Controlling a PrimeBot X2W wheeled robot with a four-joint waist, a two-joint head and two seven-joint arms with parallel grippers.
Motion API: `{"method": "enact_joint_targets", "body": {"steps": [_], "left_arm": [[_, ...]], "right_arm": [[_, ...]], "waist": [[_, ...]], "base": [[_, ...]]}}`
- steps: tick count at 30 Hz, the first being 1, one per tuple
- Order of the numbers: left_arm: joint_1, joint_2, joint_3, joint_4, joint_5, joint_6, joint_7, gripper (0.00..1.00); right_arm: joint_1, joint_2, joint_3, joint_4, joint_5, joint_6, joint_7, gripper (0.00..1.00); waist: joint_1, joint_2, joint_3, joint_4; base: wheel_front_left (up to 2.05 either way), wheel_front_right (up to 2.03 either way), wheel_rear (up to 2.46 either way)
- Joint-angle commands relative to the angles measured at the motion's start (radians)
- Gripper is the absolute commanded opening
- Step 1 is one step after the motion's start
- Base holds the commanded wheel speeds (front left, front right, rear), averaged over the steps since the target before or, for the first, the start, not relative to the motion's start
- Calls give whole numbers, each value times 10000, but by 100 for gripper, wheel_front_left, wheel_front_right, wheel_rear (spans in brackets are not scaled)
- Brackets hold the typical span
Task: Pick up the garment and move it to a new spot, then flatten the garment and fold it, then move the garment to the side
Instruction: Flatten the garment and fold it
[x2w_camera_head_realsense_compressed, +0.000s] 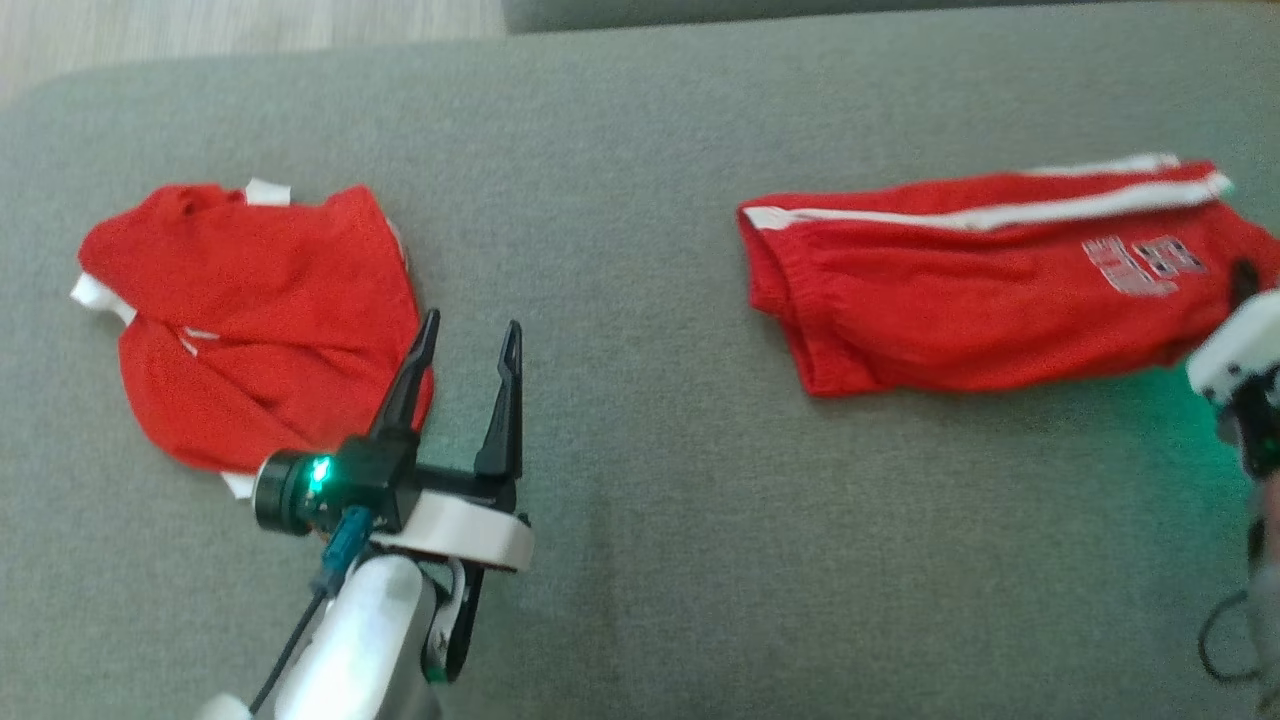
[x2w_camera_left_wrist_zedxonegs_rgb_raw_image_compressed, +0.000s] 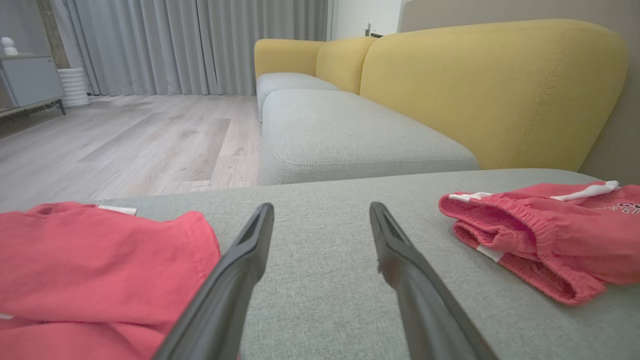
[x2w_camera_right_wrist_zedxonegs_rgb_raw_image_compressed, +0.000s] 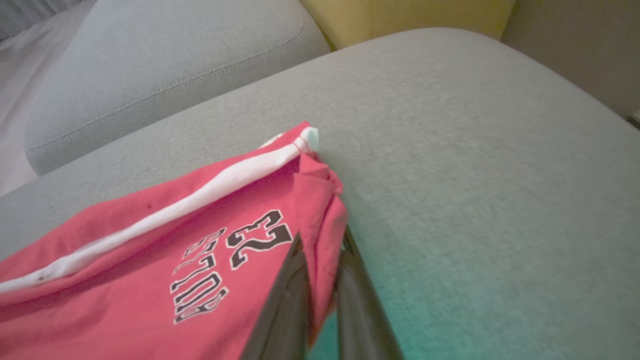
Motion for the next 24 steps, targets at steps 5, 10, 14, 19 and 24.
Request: {"method": "enact_joint_targets", "body": {"steps": [5,10,14,19,24], "left_arm": [[281,53,489,-257,189,-91,-63,100],[502,55,568,-291,271,-130,-63,100],[576,47,602,-291,330,-159,-63,100],[611,45,672,-266,367,-183,-63,100],[650,68,735,-194,404,-192,-63,100]], "right_arm": [[1080,145,-597,-1295,10,-9,12,0],[1821,292,-1288,-2012,-233,-9,121,0],[1996,494,-1530,-2482,-285,-9,108,0],[1978,746,-1376,-3066,-155,-9,-94,0],[1968,1059,-399,-3878,678,-9,-576,0]], "waist": [[1,-1,-507,-207],[1,-1,-595,-108],[1,-1,-596,-22],[1,-1,-633,23],[1,-1,-884,9]], "base": [[0,0,0],[0,0,0],[0,0,0],[0,0,0],[0,0,0]]}}
